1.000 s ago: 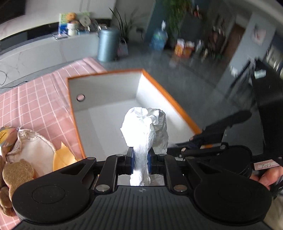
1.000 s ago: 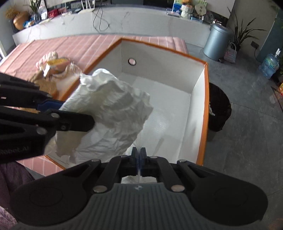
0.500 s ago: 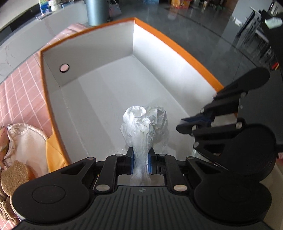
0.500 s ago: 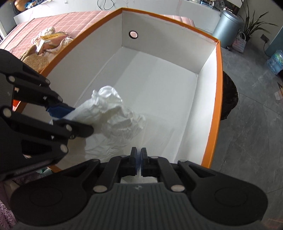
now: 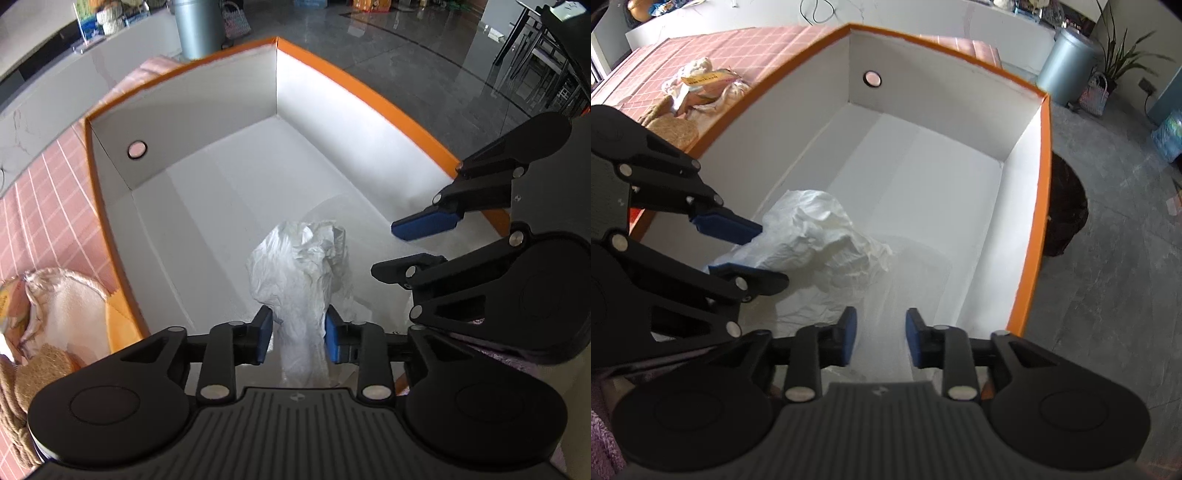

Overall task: Organize soft objects
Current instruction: 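Lower the white cloth into the box and open the left tool, then move both tools back over the pile of soft items, then grasp the orange knitted fruit with the left tool while the right tool grasps the pink ball, then carry the knitted fruit and pink ball over the box with both tools, then open the right tool to drop the pink ball while the left tool releases the fruit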

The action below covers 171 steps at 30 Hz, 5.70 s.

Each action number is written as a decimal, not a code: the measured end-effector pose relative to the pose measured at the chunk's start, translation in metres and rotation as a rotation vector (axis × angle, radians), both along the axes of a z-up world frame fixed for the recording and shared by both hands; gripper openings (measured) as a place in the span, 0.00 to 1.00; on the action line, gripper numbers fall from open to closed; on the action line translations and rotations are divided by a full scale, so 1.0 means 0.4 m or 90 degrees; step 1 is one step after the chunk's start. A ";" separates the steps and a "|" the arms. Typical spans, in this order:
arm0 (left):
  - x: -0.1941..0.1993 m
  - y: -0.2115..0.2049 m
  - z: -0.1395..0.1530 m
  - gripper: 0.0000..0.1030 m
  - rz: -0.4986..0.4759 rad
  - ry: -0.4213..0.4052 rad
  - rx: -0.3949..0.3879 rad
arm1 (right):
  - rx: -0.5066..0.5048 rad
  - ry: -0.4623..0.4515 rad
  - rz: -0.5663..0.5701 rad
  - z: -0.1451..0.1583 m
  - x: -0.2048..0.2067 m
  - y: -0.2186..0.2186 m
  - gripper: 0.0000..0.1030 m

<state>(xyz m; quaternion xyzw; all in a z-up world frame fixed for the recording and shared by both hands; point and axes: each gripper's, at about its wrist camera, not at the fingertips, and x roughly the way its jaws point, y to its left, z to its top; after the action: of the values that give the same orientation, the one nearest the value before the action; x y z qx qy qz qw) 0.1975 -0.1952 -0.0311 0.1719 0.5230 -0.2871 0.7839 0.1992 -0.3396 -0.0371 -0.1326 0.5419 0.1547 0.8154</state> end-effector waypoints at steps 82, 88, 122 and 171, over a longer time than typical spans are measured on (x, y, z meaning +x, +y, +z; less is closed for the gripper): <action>-0.214 0.548 -0.105 0.59 0.236 -0.199 -0.086 | -0.161 -0.013 0.349 -0.052 0.018 0.564 0.61; -0.203 0.552 -0.114 0.49 0.243 -0.184 -0.091 | -0.165 -0.006 0.350 -0.081 0.025 0.567 0.47; -0.316 0.509 0.113 0.45 0.223 -0.211 -0.175 | -0.018 -0.163 0.264 0.221 -0.150 0.361 0.43; 0.062 -0.041 -0.099 0.51 -0.253 -0.025 0.065 | -0.096 0.088 0.264 -0.043 0.091 0.067 0.52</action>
<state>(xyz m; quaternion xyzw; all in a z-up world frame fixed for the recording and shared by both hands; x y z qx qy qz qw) 0.2222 -0.2116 -0.0708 0.3166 0.4773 -0.4057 0.7123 0.2356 -0.3128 -0.0543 -0.2907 0.5679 0.2865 0.7148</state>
